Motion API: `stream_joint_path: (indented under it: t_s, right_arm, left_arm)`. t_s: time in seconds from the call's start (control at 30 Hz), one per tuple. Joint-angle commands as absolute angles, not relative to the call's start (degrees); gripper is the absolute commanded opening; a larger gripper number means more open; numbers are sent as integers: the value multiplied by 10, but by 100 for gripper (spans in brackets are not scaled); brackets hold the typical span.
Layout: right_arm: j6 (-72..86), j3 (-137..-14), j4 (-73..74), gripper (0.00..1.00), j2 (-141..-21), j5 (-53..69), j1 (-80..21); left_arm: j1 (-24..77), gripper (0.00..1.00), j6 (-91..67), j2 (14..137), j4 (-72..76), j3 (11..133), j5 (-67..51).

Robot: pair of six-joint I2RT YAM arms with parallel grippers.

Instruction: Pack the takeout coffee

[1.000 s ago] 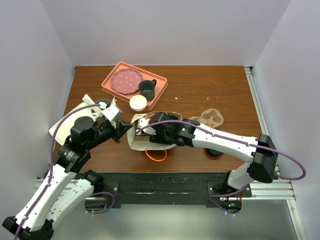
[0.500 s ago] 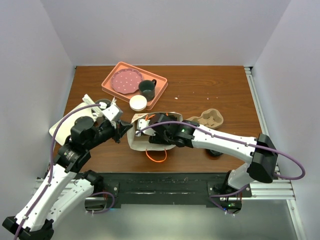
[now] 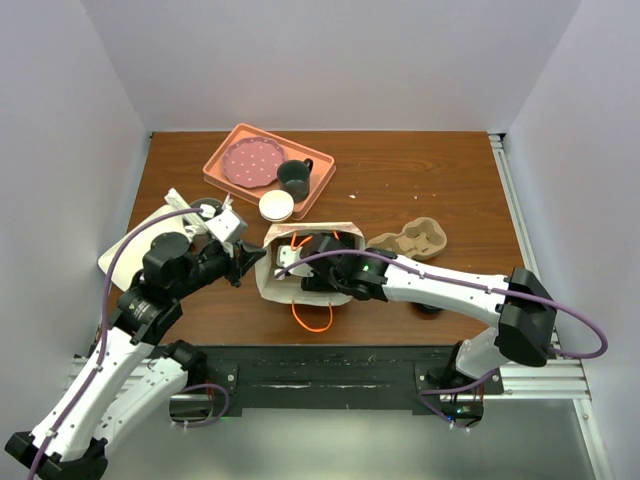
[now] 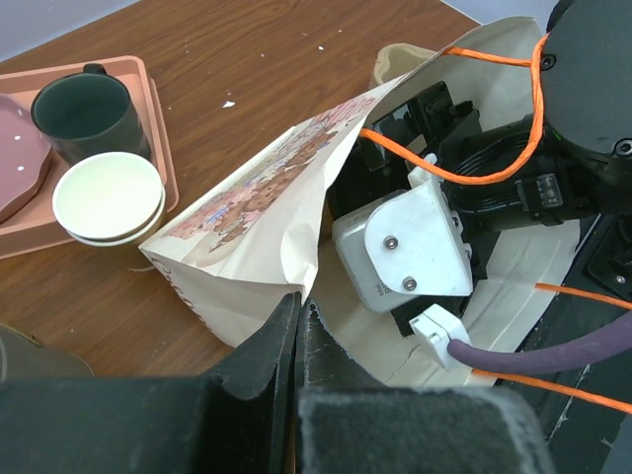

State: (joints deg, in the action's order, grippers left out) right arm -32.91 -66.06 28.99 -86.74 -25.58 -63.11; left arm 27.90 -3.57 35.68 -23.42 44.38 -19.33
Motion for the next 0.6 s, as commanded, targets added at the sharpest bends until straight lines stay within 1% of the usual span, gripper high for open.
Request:
stream_joint_path:
  t_s: [0.0, 0.27, 0.57]
  right_arm:
    - [-348, -656, 264, 12, -850, -288, -634]
    - [-373, -641, 255, 12, -845, -297, -632]
    - [-396, -640, 255, 12, -846, -274, -632]
  left_arm:
    - [281, 0, -29, 352, -230, 448, -202]
    - [281, 0, -32, 349, -234, 453, -207]
    - [281, 0, -31, 347, -239, 458, -214]
